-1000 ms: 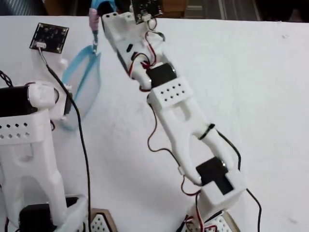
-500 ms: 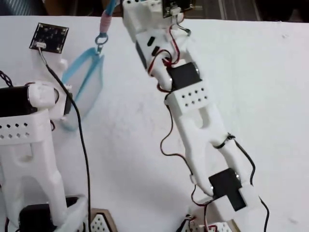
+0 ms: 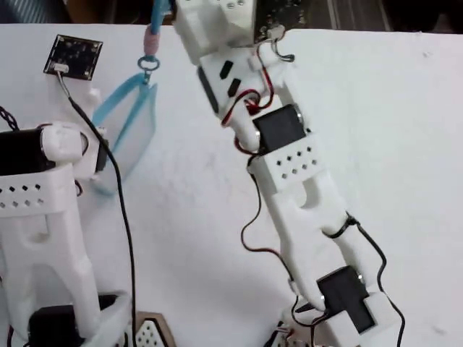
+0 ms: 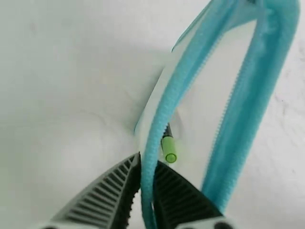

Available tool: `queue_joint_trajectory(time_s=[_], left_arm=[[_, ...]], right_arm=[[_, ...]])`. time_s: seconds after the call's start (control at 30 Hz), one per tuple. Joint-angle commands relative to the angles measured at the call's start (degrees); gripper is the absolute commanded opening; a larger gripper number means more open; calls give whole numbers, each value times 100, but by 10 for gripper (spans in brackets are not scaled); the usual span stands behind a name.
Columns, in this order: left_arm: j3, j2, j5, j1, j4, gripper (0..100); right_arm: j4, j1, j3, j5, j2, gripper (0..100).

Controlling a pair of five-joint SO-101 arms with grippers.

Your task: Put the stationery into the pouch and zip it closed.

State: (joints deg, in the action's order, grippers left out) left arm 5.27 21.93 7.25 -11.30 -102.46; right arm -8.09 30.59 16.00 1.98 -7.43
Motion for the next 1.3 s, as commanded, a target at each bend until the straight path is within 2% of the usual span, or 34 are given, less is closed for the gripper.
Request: queue_joint_trajectory(time_s=[0.0, 0.17, 0.33, 0.53, 0.67, 1.03, 1.13, 1.27], left_arm=[[202, 22, -316, -57, 18, 81], [826, 22, -396, -110, 0, 142], [1152, 242, -396, -92, 0, 205], [1178, 1112, -677, -110, 9, 254], [1222, 1912, -747, -110, 26, 272], [3033, 2976, -888, -84, 9, 264], [2778, 3046, -862, -75, 0, 219], [1670, 3213, -844, 84, 0, 138]], right_arm=[[207, 171, 624, -26, -180, 17], [171, 286, 1574, -26, 409, 17], [-593, 286, 2945, -26, 1015, 17], [-1516, 277, 4273, -26, 1560, 17], [-1930, 286, 4659, -26, 1710, 17], [-2668, 277, 4721, -26, 1719, 17], [-2686, 251, 4668, -26, 1736, 17], [-2686, 242, 4659, -35, 1736, 17]])
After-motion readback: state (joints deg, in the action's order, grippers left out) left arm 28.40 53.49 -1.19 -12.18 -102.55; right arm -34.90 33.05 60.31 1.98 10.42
